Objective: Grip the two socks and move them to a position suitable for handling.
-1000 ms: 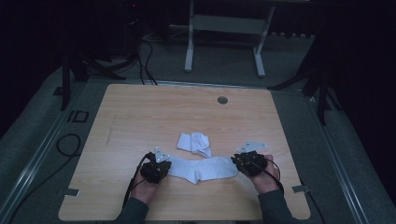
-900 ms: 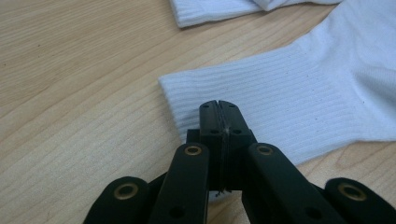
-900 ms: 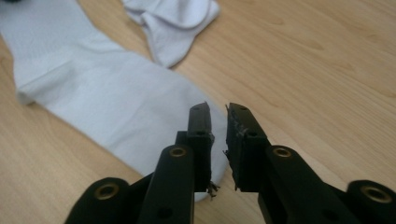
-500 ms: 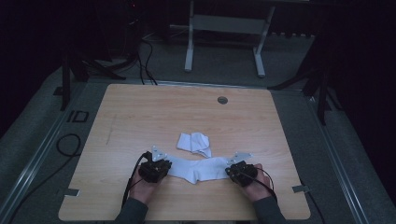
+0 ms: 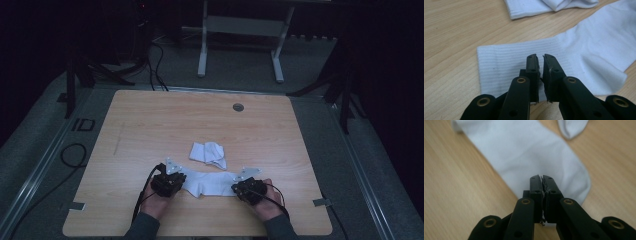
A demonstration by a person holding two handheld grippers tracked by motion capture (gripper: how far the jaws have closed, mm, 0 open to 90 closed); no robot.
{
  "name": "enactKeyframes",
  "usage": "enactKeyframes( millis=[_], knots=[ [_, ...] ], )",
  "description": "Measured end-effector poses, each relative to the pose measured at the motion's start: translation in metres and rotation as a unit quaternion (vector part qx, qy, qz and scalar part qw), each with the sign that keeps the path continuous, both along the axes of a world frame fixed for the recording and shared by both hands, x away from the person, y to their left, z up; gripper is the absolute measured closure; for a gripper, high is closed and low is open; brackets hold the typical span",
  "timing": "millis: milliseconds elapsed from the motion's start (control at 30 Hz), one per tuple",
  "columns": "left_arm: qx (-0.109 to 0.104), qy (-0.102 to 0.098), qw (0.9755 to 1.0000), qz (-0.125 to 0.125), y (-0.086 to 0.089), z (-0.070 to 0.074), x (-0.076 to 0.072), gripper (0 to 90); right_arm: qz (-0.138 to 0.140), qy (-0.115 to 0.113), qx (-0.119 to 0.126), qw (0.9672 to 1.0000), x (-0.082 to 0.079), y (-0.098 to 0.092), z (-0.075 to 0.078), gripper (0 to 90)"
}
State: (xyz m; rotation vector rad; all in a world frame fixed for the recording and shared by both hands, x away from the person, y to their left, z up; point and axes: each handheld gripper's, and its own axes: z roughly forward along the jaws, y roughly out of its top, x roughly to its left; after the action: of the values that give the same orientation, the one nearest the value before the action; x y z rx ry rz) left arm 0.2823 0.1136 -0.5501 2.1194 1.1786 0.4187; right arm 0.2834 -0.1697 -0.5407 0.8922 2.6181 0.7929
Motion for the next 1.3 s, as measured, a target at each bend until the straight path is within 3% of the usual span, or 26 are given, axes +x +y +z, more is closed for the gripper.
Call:
enactKeyframes(
  millis=[100, 200, 333, 600, 767, 1000, 1167, 1300],
  knots=[
    [0.006, 0.006, 1.0, 0.0, -0.001, -0.003, 0.001, 83.2, -0.004, -0.008, 0.007, 0.9999, 0.003, 0.003, 0.005, 87.0],
    [0.011, 0.005, 0.9999, 0.0, -0.002, -0.003, 0.001, 85.6, -0.008, -0.03, 0.02, 0.9993, 0.017, 0.011, 0.017, 87.3],
    [0.014, 0.005, 0.9999, 0.0, -0.003, -0.004, 0.001, 88.4, -0.016, -0.042, 0.03, 0.9985, 0.036, 0.022, 0.024, 88.0],
    [0.013, 0.004, 0.9999, 0.001, -0.003, -0.004, 0.001, 88.5, -0.009, -0.065, 0.023, 0.9976, 0.063, 0.052, 0.03, 82.8],
    [0.01, 0.005, 0.9999, 0.001, -0.002, -0.005, 0.001, 88.5, -0.019, -0.052, 0.018, 0.9983, 0.083, 0.062, 0.029, 76.5],
    [0.008, 0.005, 1.0, 0.002, -0.002, -0.005, 0.001, 88.5, -0.02, -0.028, -0.004, 0.9994, 0.099, 0.075, 0.01, 72.8],
    [0.008, 0.005, 1.0, 0.001, -0.002, -0.005, 0.001, 88.5, -0.017, -0.016, -0.007, 0.9997, 0.102, 0.077, 0.004, 74.2],
    [0.008, 0.005, 1.0, 0.001, -0.002, -0.005, 0.001, 88.4, 0.002, -0.01, -0.007, 0.9999, 0.101, 0.078, 0.003, 76.2]
  ],
)
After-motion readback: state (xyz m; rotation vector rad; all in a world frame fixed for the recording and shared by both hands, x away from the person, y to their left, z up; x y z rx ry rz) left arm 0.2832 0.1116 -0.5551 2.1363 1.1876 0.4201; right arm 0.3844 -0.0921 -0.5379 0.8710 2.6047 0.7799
